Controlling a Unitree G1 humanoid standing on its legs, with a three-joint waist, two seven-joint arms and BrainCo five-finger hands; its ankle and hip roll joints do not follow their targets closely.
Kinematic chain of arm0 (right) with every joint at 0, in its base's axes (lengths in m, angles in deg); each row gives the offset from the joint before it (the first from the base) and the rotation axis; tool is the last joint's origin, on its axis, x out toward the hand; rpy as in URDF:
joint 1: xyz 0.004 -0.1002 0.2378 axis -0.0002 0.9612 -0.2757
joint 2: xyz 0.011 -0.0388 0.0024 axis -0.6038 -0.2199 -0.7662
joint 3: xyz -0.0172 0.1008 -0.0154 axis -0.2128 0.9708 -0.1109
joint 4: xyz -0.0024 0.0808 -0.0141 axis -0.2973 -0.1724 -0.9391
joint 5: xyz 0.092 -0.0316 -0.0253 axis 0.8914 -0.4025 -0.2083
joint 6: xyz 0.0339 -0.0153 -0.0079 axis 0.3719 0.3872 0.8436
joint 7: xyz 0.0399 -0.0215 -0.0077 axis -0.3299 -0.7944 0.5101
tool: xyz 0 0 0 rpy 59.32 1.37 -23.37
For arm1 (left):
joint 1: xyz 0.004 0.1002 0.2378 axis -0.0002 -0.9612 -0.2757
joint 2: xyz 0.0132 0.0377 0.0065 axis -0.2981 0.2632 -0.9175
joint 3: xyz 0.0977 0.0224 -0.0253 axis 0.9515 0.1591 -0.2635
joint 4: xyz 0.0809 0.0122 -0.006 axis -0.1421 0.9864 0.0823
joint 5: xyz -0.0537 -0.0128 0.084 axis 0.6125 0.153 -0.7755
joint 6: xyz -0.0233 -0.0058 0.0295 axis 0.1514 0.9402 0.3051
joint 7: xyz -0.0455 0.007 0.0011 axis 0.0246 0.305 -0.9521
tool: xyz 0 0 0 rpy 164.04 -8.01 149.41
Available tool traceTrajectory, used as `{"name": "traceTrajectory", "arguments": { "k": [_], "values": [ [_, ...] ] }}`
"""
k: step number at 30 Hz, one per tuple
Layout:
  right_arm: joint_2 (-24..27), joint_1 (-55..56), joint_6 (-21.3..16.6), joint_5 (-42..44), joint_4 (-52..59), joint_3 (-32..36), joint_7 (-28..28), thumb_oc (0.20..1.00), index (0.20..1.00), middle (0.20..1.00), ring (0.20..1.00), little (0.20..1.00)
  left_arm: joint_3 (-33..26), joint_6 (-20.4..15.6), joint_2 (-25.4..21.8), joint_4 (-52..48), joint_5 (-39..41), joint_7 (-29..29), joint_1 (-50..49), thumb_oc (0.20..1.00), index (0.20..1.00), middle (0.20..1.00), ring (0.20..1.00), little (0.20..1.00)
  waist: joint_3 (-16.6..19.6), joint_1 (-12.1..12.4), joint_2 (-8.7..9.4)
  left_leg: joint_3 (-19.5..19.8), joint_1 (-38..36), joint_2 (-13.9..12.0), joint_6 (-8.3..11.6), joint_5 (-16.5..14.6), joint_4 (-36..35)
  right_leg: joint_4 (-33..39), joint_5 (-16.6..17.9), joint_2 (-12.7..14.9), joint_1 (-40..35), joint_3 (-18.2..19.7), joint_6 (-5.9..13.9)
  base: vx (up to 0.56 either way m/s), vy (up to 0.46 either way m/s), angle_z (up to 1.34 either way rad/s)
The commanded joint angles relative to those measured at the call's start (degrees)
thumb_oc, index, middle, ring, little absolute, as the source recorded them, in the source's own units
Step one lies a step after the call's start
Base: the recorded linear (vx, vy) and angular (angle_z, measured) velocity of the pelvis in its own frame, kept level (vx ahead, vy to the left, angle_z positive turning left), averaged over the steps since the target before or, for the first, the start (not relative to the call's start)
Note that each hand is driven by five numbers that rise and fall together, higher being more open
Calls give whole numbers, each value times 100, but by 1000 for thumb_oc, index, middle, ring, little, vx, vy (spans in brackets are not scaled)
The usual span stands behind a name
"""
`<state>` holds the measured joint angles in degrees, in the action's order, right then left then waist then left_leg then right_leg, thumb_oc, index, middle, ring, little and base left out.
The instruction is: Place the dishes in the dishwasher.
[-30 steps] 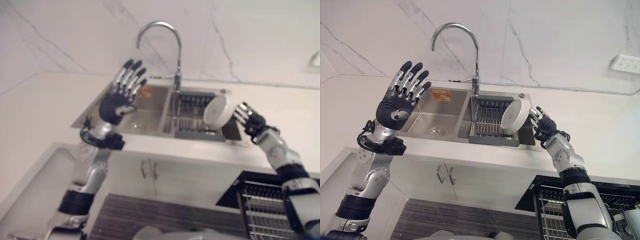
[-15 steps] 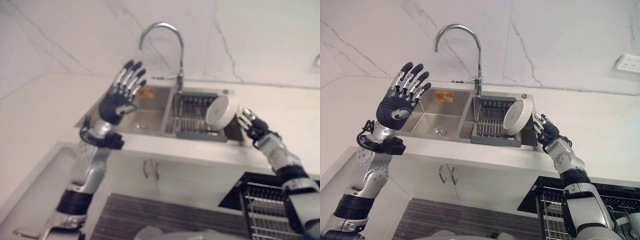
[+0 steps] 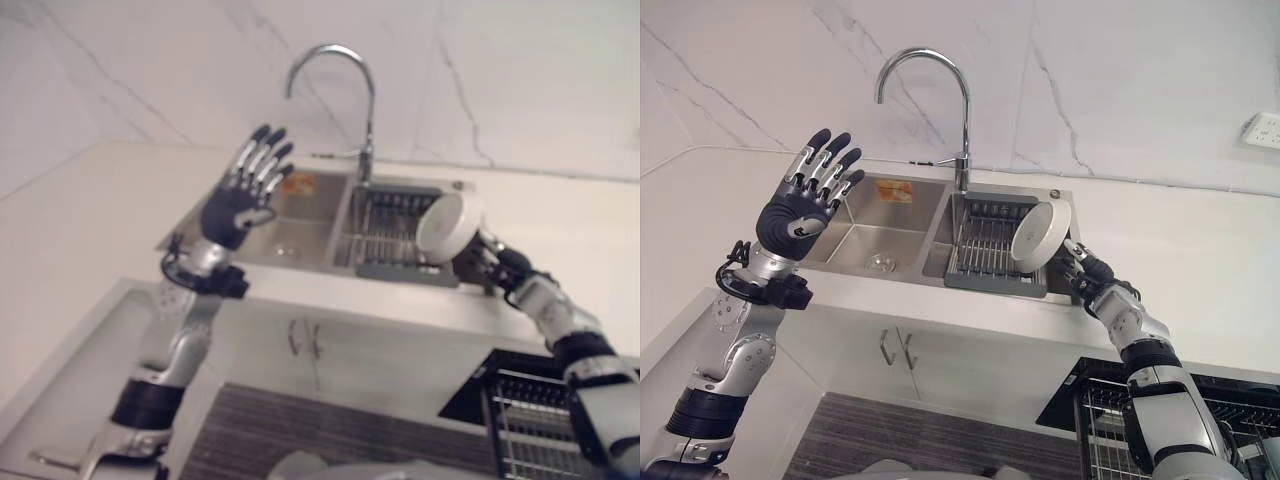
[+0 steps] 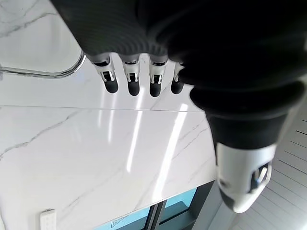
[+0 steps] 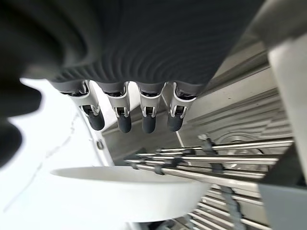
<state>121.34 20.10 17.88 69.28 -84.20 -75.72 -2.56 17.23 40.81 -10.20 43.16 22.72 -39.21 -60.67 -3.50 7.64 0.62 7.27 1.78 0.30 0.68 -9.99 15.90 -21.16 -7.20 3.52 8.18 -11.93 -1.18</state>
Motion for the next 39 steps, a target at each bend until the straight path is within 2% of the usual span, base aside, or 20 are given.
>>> {"name": "traceTrajectory", "arguments": {
  "k": [1, 23, 39],
  "values": [
    [102, -659, -155, -69, -284, 5, 89, 1000, 1000, 1000, 1000, 1000, -30, -121, -241, -145, 222, 35, 173, 1000, 1000, 1000, 1000, 1000, 113, 104, 82, -492, 57, -121, -48, -205, 128, 397, -379, 120, -746, 228, 211, 0, 0, 0],
    [173, -868, -166, -270, -510, -58, -16, 1000, 1000, 1000, 1000, 1000, -53, -132, -314, -133, 237, 55, 34, 1000, 1000, 1000, 1000, 1000, 94, 241, 75, -365, 79, -97, -16, -137, 128, 397, -407, 142, -807, 93, 188, 7, -2, 4],
    [327, -1053, -248, -804, -713, -221, -203, 1000, 1000, 1000, 1000, 1000, -27, -93, -379, -177, 172, 137, 1, 1000, 1000, 1000, 1000, 1000, 37, 312, 55, -272, 102, -105, 23, -77, 128, 397, -416, 156, -836, 9, 170, 8, -15, 5]
  ]
}}
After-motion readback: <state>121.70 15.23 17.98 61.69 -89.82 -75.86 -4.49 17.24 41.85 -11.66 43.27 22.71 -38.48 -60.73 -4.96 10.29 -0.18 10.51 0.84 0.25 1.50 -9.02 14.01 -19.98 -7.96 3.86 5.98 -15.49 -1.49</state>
